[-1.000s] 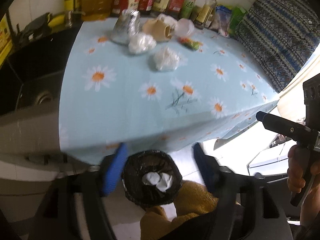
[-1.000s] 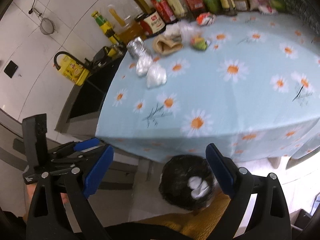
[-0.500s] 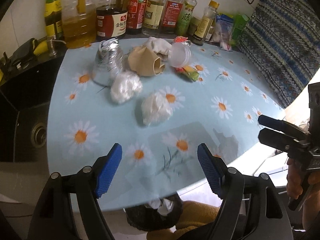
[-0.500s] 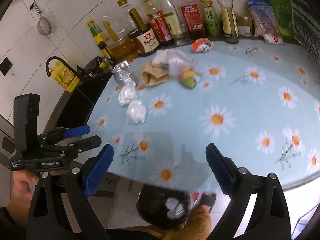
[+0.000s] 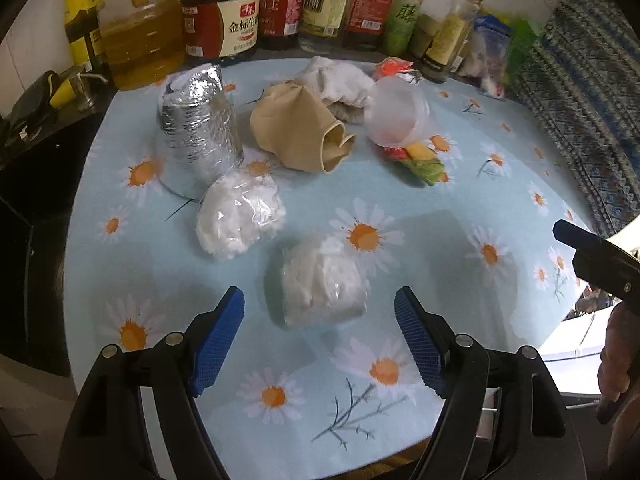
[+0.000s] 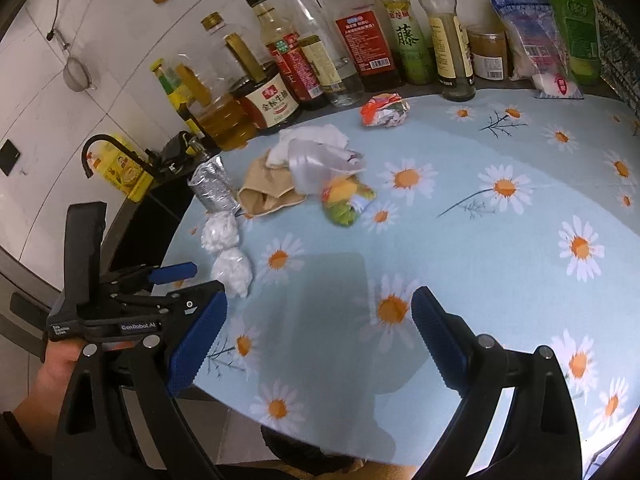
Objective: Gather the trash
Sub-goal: 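Grasp the clear bag of white tissue with the left gripper while the right grasps the clear plastic cup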
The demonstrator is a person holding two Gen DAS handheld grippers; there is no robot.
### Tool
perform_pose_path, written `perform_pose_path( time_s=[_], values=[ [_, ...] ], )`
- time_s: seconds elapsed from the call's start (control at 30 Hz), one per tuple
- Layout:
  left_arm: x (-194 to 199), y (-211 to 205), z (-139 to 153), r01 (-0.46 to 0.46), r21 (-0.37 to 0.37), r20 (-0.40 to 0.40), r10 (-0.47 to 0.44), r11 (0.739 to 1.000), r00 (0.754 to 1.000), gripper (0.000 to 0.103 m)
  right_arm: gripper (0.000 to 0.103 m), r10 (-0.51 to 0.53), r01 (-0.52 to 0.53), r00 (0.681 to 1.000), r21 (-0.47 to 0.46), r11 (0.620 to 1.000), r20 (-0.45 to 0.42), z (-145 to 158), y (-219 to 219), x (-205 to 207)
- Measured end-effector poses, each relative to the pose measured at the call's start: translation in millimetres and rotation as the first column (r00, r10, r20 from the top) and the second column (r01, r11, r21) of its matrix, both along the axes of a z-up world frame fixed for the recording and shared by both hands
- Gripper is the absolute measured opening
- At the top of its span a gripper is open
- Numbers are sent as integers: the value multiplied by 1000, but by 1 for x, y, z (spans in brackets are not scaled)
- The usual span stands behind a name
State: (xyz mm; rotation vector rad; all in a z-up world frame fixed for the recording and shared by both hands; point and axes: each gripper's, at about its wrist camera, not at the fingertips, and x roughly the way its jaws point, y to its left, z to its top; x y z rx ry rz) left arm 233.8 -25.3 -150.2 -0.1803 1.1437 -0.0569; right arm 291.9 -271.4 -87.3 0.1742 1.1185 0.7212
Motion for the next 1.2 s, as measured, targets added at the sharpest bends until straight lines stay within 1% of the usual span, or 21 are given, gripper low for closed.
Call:
perform_pose_path(
  time_s=[0.03,0.13,0.17,0.2,0.3,0.33,0.5,0.7,0.83,1.1,1.2],
  values=[
    [2,-1,-1,0,2,-4,0,1000,1000,74,92,3,-3,1000,3,1000,-4,-2,0,4],
    [8,-4,-6,5,21,-10,-5,1000,1000,73,92,15,-15,1000,-5,1000,-5,-7,4,15],
    [9,-5,-7,10,23,-14,-10,1000,1000,63,92,16,-17,1000,-6,1000,-9,-8,6,17],
    [10,-6,-8,18,25,-21,-18,1000,1000,59,92,20,-20,1000,-8,1000,-13,-11,7,21],
    [15,-10,-12,23,50,-31,-21,998,999,57,92,37,-37,999,-15,999,-12,-17,13,29],
    [17,-11,-15,23,54,-42,-20,998,999,52,92,41,-41,999,-26,999,-9,-19,16,32],
    [20,-11,-16,12,51,-31,-11,999,999,51,92,72,-73,997,-41,997,-11,-27,27,48],
    [18,-11,-13,-8,45,-28,9,999,1000,48,92,124,-125,992,-58,991,-9,-28,45,69],
    [10,-8,-6,-42,33,-12,42,999,999,48,92,151,-152,988,-36,988,-38,-30,59,85],
    [-9,1,9,-126,22,16,126,992,992,48,92,135,-138,986,-23,990,-101,-40,86,116],
    [-17,6,10,-157,22,21,156,987,987,48,92,104,-111,988,-55,992,-116,-48,95,124]
  ],
)
